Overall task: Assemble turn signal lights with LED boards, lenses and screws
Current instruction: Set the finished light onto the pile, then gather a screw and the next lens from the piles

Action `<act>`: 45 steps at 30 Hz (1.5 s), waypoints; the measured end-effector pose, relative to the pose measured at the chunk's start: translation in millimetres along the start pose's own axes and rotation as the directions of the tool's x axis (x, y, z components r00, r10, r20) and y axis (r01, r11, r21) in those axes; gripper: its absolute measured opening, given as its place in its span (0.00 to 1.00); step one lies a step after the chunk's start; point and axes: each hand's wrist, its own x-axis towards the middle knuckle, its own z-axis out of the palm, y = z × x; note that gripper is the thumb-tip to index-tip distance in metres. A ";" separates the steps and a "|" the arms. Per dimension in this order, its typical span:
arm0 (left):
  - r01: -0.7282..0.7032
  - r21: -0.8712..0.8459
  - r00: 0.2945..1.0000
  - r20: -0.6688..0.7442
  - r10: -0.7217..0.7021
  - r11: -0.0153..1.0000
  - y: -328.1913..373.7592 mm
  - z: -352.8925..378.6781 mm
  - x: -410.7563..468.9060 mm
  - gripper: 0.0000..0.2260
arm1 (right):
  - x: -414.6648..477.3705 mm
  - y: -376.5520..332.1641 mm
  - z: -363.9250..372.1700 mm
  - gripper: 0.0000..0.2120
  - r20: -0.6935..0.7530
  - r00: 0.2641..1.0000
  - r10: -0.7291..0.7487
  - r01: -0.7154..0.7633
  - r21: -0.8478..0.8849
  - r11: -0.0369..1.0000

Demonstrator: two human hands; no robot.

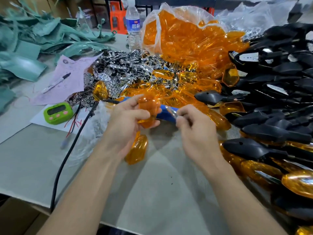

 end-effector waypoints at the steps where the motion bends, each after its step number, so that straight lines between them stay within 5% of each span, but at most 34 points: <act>1: 0.007 0.028 1.000 0.029 -0.008 1.000 -0.5 4.7 4.0 0.23 | 0.9 3.8 -6.1 0.08 -0.031 0.999 0.007 -0.003 0.113 0.994; 4: 0.014 0.035 0.998 0.065 -0.016 0.999 -4.7 23.2 16.0 0.26 | 7.2 7.9 -18.3 0.11 -0.017 0.993 0.117 -0.094 0.491 0.866; 7: -0.043 -0.020 0.999 -0.031 0.042 0.999 -13.3 42.7 20.9 0.17 | 10.8 10.1 -26.0 0.13 0.032 0.992 0.124 -0.116 0.631 0.767; 10: -0.119 0.001 0.983 -0.142 0.118 0.993 -26.4 47.1 20.5 0.13 | 10.6 15.5 -28.9 0.14 0.018 0.998 0.056 -0.056 0.580 0.813; 14: -0.205 0.267 0.959 -0.136 0.247 0.942 -42.6 35.3 19.1 0.11 | 13.9 20.1 -33.3 0.14 0.012 0.999 0.036 -0.037 0.548 0.836; 20: -0.155 0.434 0.978 -0.061 0.201 0.887 -44.4 27.6 21.1 0.10 | 10.8 23.5 -27.2 0.11 0.086 0.995 -0.045 0.018 0.299 0.954; 26: -0.043 0.320 0.996 -0.062 0.066 0.946 -40.9 35.6 12.1 0.21 | 7.9 19.8 -24.6 0.11 -0.003 0.999 0.043 -0.036 0.473 0.880; 45: -0.022 0.288 0.997 -0.062 0.041 0.957 -45.2 36.5 8.4 0.25 | -4.0 15.4 -18.0 0.07 -0.159 0.986 -0.042 0.079 0.230 0.970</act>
